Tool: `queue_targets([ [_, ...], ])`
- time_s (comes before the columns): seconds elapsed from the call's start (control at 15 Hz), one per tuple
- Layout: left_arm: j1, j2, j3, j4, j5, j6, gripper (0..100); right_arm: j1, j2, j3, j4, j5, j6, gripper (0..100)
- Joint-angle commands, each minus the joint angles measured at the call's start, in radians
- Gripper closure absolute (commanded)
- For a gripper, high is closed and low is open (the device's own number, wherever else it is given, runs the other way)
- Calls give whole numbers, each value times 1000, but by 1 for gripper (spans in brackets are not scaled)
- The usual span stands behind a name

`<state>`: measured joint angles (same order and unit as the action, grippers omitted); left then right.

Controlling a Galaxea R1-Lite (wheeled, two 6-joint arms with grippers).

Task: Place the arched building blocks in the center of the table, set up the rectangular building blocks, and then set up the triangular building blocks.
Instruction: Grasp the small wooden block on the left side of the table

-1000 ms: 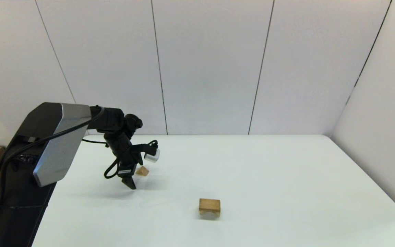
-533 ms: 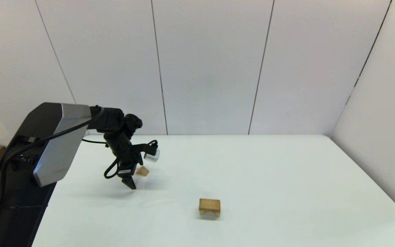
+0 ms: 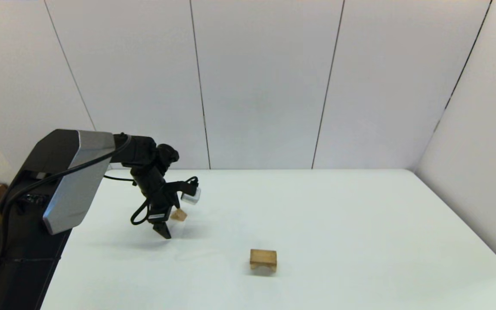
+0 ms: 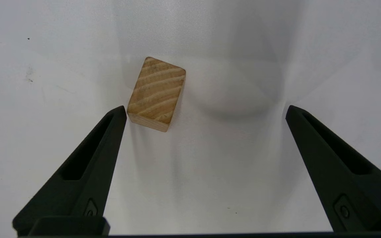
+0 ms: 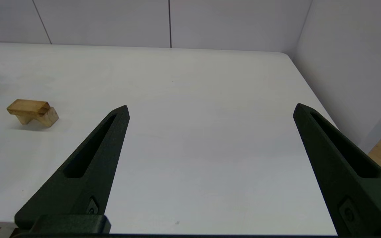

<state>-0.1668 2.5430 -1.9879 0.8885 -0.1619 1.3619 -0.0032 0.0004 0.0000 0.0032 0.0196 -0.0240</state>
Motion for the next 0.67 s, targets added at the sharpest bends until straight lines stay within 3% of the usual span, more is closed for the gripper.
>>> queue_targets([
  [0.07,0,-1,0,4,-1,8,0,0,0,0,0,0,-1,0],
  [0.33,0,-6,0,7,-1,8,0,0,0,0,0,0,-1,0],
  [0.4,1,-6,0,9,-1,8,100,0,0,0,0,0,-1,0],
  [0.67,0,-1,0,6,1,5,100,0,0,0,0,0,-1,0],
])
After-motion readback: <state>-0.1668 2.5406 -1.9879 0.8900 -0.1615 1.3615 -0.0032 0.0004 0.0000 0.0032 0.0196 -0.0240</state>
